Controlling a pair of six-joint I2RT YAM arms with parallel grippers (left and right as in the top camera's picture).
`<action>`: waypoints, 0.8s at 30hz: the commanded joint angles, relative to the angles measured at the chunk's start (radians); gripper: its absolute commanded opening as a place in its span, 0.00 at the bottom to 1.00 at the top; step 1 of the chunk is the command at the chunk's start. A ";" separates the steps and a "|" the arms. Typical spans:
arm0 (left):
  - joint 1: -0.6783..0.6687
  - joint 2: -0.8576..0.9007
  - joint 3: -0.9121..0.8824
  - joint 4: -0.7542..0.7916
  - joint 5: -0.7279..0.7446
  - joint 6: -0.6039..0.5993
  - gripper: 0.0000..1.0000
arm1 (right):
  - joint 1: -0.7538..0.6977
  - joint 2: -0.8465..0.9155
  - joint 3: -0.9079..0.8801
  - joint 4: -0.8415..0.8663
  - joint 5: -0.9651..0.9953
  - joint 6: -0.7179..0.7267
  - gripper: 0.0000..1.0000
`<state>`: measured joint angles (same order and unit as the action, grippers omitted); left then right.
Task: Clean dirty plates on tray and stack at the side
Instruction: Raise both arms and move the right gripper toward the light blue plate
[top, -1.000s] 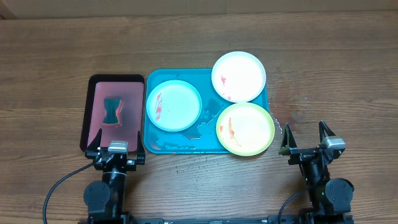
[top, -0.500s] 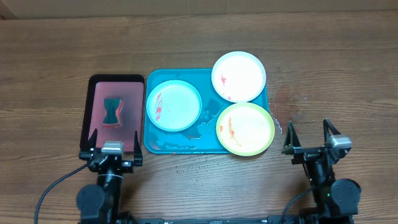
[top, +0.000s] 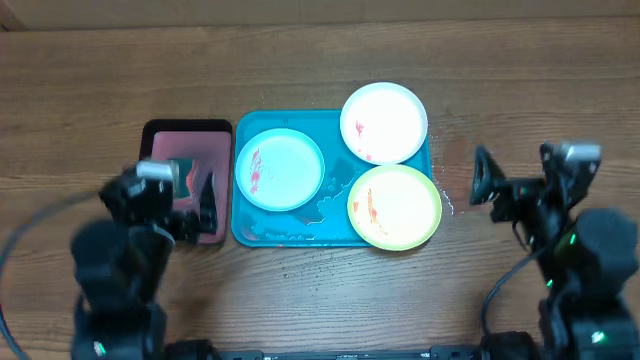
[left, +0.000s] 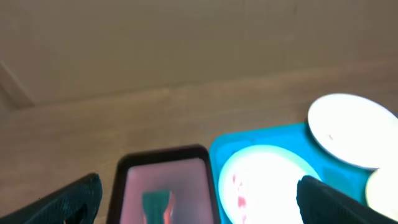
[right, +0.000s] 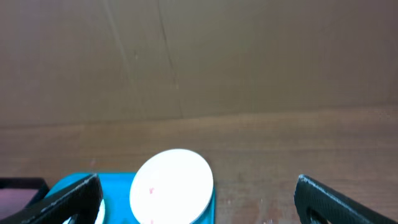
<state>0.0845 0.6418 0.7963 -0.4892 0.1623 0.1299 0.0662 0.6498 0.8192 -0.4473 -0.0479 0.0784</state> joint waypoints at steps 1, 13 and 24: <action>-0.006 0.224 0.262 -0.150 0.066 -0.011 1.00 | -0.002 0.140 0.203 -0.125 -0.017 0.003 1.00; -0.006 0.872 1.125 -0.859 0.127 -0.011 1.00 | -0.002 0.623 0.701 -0.590 -0.149 0.013 1.00; -0.006 1.044 1.152 -0.828 0.092 -0.114 1.00 | 0.143 0.956 0.699 -0.389 -0.321 0.194 0.84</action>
<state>0.0845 1.6531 1.9259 -1.3128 0.2516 0.0677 0.1265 1.5139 1.4971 -0.8711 -0.3515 0.1791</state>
